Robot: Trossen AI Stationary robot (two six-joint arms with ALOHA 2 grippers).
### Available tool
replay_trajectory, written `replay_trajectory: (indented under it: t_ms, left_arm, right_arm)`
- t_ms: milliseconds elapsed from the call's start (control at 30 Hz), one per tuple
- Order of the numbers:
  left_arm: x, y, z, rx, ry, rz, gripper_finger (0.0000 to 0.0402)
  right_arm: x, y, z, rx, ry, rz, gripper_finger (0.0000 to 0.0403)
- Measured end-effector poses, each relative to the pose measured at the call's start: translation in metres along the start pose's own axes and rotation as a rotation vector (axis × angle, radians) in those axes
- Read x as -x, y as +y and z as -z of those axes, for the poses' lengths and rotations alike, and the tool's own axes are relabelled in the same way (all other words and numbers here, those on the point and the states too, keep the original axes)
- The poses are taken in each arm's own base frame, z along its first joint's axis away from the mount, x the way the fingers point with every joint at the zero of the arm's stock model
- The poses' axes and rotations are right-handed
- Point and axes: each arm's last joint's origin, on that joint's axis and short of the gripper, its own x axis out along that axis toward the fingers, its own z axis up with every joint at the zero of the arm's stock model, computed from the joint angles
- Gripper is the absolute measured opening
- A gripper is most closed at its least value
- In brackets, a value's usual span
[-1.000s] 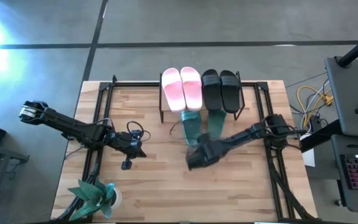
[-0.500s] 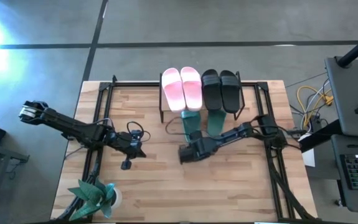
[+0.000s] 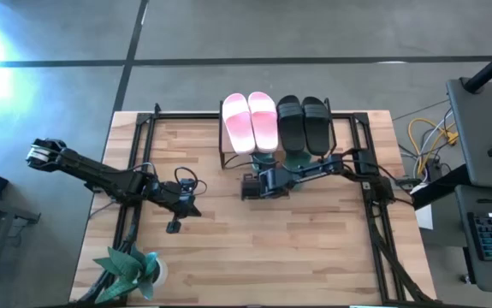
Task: Pick and place slides into the shelf
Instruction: Adjust the green slippers under the shelf
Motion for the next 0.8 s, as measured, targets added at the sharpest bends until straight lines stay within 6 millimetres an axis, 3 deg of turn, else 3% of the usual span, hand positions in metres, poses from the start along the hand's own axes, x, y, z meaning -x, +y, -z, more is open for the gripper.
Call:
replay_trajectory:
  t_ms: [233,333,433,633,800]
  left_arm:
    - [0.000,0.000,0.000,0.000,0.000,0.000,0.0000]
    - [0.000,0.000,0.000,0.000,0.001,0.000,0.0000]
    - [0.000,0.000,0.000,0.000,0.001,0.000,0.0000]
    - [0.000,0.000,0.000,0.000,0.001,0.000,0.0000]
    - [0.000,0.000,0.000,-0.001,0.001,0.000,0.0000]
  right_arm:
    - [0.005,0.008,-0.008,0.085,0.033,-0.033,0.0012]
    - [0.021,0.014,-0.002,0.154,0.080,-0.084,0.0012]
    - [0.051,0.016,0.013,0.249,0.140,-0.107,0.0012]
    - [0.101,-0.018,0.049,0.179,0.182,0.152,0.0012]
    - [0.104,-0.039,0.072,0.103,0.198,0.241,0.0012]
